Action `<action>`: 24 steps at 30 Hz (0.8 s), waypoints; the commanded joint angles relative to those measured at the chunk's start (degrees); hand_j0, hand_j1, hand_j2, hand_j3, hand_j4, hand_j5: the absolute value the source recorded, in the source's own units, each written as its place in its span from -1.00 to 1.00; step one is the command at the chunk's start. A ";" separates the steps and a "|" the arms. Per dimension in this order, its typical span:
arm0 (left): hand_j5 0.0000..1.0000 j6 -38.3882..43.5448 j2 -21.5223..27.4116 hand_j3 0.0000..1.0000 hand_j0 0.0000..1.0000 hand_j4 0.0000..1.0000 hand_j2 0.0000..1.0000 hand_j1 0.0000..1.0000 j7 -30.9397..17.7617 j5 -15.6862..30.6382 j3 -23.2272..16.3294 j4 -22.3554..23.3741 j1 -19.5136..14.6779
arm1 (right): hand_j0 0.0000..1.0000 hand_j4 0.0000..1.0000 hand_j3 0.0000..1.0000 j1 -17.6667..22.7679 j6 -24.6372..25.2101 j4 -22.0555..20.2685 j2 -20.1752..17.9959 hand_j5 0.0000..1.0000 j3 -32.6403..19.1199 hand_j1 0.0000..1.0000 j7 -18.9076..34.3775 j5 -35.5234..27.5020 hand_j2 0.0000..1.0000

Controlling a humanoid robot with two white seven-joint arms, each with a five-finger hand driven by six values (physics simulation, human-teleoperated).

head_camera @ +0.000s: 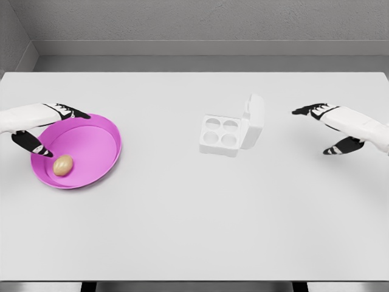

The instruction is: Pack egg into the box and close the box lid

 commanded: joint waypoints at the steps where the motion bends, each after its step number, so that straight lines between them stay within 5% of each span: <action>1: 1.00 0.01 0.17 1.00 1.00 1.00 1.00 1.00 0.04 0.33 0.27 -0.37 0.00 | 1.00 1.00 1.00 0.00 0.17 2.56 -0.24 1.00 -0.72 1.00 -0.03 -3.30 1.00; 8: 1.00 0.01 2.10 1.00 1.00 1.00 1.00 1.00 0.04 -1.60 0.70 -2.12 -0.09 | 1.00 1.00 1.00 -3.16 0.17 2.12 0.64 1.00 0.33 1.00 -0.03 2.50 1.00; 20: 1.00 0.01 2.10 1.00 1.00 1.00 1.00 1.00 0.48 -1.51 0.18 -3.36 -0.09 | 1.00 1.00 1.00 -3.51 0.17 0.98 0.64 1.00 3.23 1.00 -0.03 2.59 1.00; 24: 0.69 0.01 2.63 0.69 0.69 0.69 0.69 0.69 0.39 -1.51 0.09 -3.53 -0.09 | 1.00 1.00 1.00 -3.51 0.17 0.89 0.55 1.00 3.15 1.00 -0.03 2.85 1.00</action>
